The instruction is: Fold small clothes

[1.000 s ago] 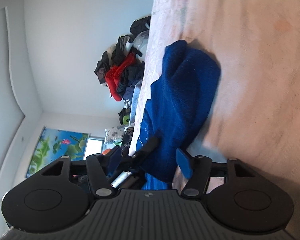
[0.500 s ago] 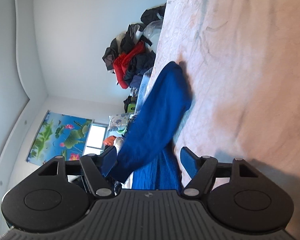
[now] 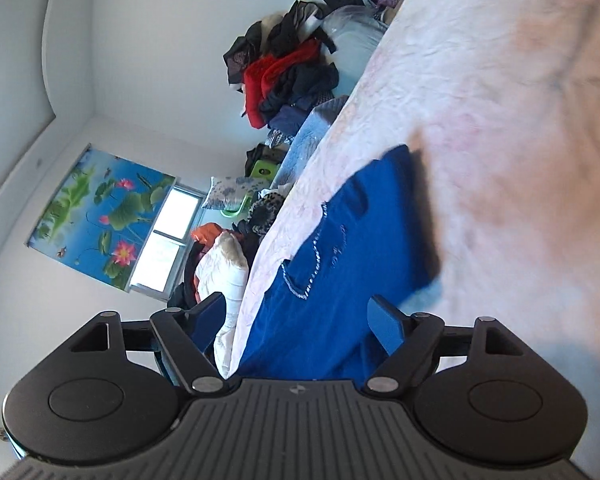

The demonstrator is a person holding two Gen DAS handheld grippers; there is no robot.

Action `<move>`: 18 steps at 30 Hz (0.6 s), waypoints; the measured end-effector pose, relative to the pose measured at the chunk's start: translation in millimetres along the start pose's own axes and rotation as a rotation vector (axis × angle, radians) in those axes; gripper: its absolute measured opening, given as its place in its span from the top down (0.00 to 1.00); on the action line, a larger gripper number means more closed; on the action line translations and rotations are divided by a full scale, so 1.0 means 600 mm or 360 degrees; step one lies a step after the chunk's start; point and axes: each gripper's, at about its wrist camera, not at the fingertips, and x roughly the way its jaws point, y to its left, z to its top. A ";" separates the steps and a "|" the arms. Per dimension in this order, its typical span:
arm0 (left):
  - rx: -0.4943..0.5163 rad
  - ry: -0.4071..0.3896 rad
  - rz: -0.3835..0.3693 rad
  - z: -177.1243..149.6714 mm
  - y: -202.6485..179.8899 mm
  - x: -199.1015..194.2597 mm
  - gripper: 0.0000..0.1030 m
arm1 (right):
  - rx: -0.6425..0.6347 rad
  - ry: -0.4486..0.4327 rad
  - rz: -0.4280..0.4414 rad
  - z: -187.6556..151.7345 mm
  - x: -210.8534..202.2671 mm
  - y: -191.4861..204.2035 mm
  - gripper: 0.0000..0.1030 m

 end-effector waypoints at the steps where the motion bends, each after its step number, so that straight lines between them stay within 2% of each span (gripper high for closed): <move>1: -0.0014 -0.0015 -0.0007 0.003 0.006 -0.007 0.96 | -0.0014 0.0010 -0.0023 0.008 0.017 0.004 0.25; 7: -0.0046 -0.0106 -0.0008 0.021 0.044 -0.056 0.96 | -0.0065 0.0099 -0.0115 0.036 0.100 0.018 0.25; 10: -0.0085 -0.0133 0.0035 0.030 0.072 -0.068 0.96 | -0.0037 0.0133 -0.0159 0.048 0.128 0.010 0.25; 14: -0.0131 -0.0133 0.0098 0.034 0.107 -0.074 0.96 | -0.0135 0.0140 -0.0269 0.062 0.151 0.022 0.25; 16: -0.0158 -0.0120 0.0107 0.034 0.126 -0.077 0.96 | -0.0253 0.0122 -0.0393 0.068 0.158 0.036 0.25; 18: -0.0163 -0.0115 0.0126 0.032 0.136 -0.073 0.96 | -0.0310 0.0178 -0.0508 0.075 0.175 0.036 0.25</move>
